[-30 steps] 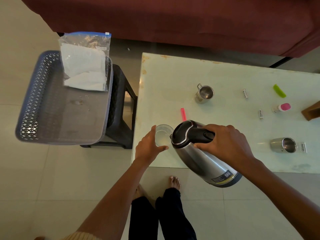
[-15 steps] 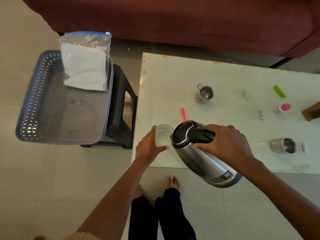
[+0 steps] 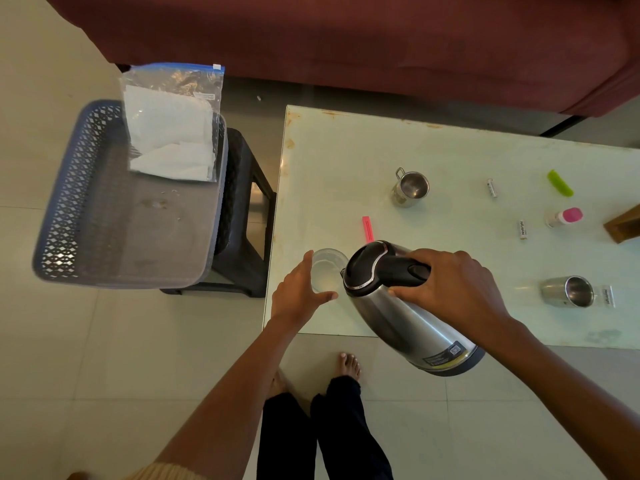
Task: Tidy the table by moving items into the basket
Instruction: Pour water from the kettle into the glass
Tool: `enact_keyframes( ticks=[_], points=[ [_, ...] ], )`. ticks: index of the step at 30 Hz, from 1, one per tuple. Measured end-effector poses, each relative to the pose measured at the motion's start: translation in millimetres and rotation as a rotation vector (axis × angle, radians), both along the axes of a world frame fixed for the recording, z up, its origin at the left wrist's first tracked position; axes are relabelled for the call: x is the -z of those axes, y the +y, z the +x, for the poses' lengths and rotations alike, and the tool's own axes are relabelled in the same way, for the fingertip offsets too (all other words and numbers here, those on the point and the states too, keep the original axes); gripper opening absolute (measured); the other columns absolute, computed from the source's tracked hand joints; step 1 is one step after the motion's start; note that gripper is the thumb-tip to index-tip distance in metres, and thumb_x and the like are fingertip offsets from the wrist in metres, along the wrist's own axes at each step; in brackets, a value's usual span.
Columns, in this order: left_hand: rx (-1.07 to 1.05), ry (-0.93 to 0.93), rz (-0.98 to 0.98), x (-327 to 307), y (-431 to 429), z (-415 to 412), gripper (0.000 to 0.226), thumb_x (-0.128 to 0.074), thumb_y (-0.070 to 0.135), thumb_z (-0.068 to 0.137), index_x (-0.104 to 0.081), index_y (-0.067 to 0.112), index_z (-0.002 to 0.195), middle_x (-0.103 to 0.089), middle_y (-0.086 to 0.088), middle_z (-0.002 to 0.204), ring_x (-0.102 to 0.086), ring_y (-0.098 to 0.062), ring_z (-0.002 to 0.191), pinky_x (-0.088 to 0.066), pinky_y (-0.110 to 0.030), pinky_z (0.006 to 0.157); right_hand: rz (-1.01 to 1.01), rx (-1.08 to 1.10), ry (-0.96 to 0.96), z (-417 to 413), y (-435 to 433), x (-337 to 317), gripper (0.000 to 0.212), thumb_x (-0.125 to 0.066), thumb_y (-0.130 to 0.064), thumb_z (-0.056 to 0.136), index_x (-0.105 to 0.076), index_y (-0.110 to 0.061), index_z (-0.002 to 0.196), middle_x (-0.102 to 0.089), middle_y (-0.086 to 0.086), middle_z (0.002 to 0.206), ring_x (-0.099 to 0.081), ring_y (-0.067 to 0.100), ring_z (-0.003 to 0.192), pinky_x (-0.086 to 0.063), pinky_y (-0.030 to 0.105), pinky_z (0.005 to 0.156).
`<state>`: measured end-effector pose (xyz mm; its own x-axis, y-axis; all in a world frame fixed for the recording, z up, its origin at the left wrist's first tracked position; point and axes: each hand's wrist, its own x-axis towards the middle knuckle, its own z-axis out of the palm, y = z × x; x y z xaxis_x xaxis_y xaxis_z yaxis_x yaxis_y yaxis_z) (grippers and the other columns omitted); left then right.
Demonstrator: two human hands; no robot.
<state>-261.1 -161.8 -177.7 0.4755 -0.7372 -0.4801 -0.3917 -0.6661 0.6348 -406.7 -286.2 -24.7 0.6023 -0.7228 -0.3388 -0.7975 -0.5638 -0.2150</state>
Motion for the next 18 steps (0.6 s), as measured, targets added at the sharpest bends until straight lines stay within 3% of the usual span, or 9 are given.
enact_keyframes(
  ticks=[13, 18],
  points=[
    [0.008, -0.006, 0.003, -2.9, 0.5, 0.4, 0.09, -0.074, 0.041, 0.074, -0.02, 0.02, 0.144, -0.049, -0.003, 0.139, -0.051, -0.025, 0.122, -0.046, -0.037, 0.094, -0.002, 0.022, 0.014, 1.6, 0.3, -1.9, 0.047, -0.067, -0.05, 0.074, -0.061, -0.026, 0.113, -0.068, 0.004, 0.096, -0.06, 0.024, 0.087, -0.038, 0.025, 0.067],
    [0.006, -0.005, -0.006, -2.8, 0.2, 0.2, 0.09, -0.074, 0.041, 0.074, -0.021, 0.02, 0.144, -0.05, -0.003, 0.138, -0.051, -0.025, 0.122, -0.046, -0.037, 0.094, 0.001, 0.03, 0.009, 1.7, 0.1, -2.0, 0.046, -0.068, -0.05, 0.073, -0.061, -0.026, 0.111, -0.068, 0.004, 0.094, -0.053, 0.02, 0.077, -0.037, 0.025, 0.067]
  ],
)
